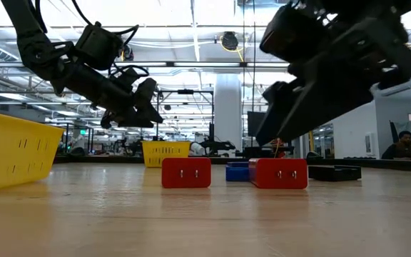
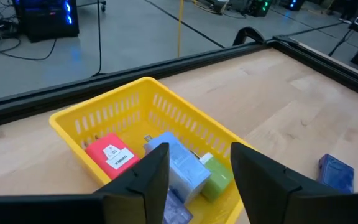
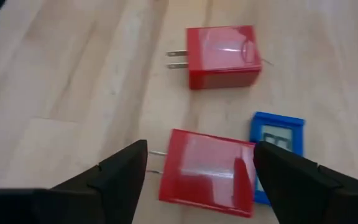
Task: Pick & Place Office items
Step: Put right red charger adapter into the top yellow bin
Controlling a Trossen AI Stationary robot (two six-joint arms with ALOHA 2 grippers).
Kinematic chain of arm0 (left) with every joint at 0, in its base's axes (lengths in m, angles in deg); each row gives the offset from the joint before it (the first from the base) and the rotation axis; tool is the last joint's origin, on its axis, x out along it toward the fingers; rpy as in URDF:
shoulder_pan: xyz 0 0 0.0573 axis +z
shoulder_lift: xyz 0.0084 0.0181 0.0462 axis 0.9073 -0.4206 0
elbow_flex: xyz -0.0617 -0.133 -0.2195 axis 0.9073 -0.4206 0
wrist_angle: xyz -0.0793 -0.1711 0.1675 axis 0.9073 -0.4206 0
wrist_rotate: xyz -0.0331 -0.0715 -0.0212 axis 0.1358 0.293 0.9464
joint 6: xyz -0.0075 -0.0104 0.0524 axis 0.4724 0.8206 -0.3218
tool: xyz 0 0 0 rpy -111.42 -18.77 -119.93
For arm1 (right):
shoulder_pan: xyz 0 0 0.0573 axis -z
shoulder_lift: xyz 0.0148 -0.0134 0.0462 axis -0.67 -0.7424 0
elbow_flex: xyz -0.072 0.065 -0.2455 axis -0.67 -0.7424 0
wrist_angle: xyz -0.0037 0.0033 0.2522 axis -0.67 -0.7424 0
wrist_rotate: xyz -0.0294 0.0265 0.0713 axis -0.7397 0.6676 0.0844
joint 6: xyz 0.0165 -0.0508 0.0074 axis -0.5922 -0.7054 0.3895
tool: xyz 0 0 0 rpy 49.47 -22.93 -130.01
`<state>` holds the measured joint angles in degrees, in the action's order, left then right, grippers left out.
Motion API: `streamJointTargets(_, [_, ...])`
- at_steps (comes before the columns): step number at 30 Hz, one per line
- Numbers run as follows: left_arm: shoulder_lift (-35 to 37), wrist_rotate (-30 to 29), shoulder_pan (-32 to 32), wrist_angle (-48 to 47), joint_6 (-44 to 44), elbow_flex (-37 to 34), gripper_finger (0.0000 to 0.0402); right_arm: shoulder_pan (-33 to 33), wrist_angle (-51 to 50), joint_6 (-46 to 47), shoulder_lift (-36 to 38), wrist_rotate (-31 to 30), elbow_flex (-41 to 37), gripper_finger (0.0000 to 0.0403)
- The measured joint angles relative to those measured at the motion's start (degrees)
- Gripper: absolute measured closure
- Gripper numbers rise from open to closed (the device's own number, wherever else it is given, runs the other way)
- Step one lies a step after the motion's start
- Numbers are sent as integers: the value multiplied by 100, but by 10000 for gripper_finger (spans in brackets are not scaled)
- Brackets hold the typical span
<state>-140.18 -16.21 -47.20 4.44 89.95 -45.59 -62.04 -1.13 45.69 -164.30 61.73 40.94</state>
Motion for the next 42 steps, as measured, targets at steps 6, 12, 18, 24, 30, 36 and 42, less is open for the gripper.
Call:
streamJointTargets(6, [0,13,-4,-1,144,0,238,-78,12,188,-217,-520,-11,115])
streamJointTargets(12, [-2,13,-6,-9,267,0,225,-106,216,269,-503,-357,4,107])
streamJointTargets(18, [-1,13,-6,-11,238,0,206,-67,71,467,-445,224,-4,105])
streamJointTargets(24, [0,11,-6,-11,223,0,191,-71,51,352,-400,266,-15,107])
streamJointTargets(30, [-2,11,-6,-18,243,0,188,-71,44,99,-398,249,-15,113])
streamJointTargets(36, [-2,11,-6,-20,304,0,187,-71,46,-142,-398,244,-15,117])
streamJointTargets(42, [-2,11,-6,-22,304,0,188,-71,124,-388,-398,214,-15,123])
